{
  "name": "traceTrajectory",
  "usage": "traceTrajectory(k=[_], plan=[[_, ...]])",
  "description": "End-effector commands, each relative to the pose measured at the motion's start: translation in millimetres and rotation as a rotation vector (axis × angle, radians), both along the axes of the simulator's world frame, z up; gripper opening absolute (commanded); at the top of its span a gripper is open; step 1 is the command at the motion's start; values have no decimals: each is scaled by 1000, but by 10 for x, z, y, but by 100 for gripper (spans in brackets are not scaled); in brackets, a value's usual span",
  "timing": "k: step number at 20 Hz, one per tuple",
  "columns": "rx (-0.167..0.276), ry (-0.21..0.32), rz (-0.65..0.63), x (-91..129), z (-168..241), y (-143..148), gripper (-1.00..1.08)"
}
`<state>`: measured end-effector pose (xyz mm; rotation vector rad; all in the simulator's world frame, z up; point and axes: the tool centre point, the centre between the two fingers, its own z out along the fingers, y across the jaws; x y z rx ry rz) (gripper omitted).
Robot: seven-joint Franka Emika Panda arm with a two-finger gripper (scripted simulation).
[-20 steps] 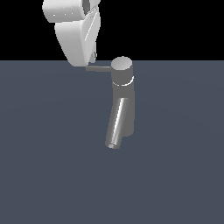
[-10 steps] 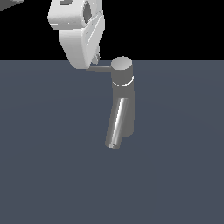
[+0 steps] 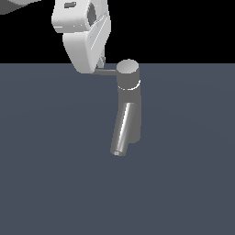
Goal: Turn on the faucet by rotating a designated handle.
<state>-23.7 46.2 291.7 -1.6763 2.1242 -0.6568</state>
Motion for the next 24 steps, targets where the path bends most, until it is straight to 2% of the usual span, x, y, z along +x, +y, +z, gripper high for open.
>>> traceTrajectory(k=[1, 20, 22, 24], plan=[[0, 0, 0, 0, 0, 0, -100], [0, 0, 0, -553, -392, 190, -100], [3, -8, 12, -490, -340, 245, -100], [3, -8, 11, -533, -365, 217, -100]])
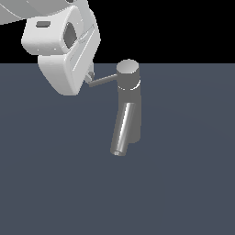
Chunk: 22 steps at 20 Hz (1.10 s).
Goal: Turn on the faucet by rotating a designated handle.
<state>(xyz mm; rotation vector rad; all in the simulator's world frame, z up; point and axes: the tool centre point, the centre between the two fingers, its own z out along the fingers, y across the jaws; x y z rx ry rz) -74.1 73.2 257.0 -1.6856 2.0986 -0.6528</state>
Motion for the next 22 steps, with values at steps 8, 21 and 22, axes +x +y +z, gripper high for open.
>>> traceTrajectory(k=[8, 21, 22], plan=[[-2, 4, -12, -203, -121, -165, -100], [-4, 8, -17, -504, -294, -354, -100], [-4, 8, -18, -527, -308, -369, -100]])
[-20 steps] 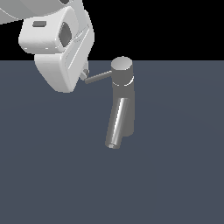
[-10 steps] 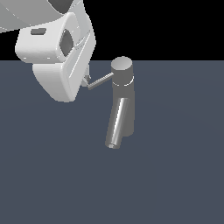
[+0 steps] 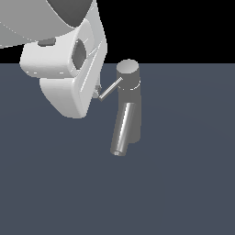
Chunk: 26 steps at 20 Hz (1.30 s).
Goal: Turn on the faucet by rotating a designated handle.
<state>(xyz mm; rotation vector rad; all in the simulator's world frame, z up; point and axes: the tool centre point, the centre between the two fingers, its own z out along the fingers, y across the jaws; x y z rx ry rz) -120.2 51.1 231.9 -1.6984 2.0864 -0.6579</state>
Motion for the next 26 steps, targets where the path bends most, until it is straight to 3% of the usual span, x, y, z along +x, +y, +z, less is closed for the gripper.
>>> traceTrajectory(k=[1, 4, 5, 26], plan=[[2, 10, -29, -92, -70, -161, -100], [2, 11, -30, -139, -97, -192, -100], [-1, -2, -8, -77, -38, -83, -100], [1, 6, -21, -248, -94, -562, -100]])
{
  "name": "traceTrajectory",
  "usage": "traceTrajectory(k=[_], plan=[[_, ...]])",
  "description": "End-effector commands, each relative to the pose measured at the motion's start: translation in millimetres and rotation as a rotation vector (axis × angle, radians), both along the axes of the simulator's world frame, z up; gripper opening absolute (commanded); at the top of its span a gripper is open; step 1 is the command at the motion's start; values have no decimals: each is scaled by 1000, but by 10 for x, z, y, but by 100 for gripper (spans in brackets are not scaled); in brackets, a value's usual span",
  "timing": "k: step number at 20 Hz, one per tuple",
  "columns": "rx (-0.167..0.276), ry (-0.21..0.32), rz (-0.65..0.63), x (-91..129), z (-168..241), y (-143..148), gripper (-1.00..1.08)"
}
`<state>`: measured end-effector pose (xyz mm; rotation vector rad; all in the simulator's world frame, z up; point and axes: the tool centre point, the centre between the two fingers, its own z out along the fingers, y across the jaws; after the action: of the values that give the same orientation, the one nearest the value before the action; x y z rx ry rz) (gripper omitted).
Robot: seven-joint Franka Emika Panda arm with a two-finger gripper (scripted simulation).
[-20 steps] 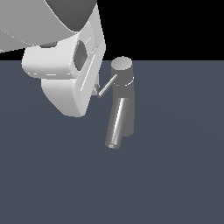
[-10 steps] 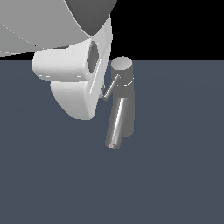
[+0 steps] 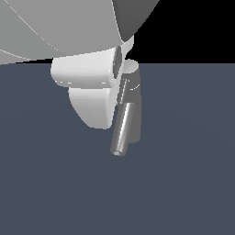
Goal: Turn on the faucet by rotating a designated handle.
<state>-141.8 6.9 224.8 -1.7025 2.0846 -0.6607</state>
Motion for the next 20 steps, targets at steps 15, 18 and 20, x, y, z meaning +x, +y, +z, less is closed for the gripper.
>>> traceTrajectory(k=[15, 18, 20], plan=[[5, 10, -32, -150, -59, -446, -100], [-3, -2, 3, -79, 1, -327, -100], [-3, -1, 0, -66, 16, -378, -100]])
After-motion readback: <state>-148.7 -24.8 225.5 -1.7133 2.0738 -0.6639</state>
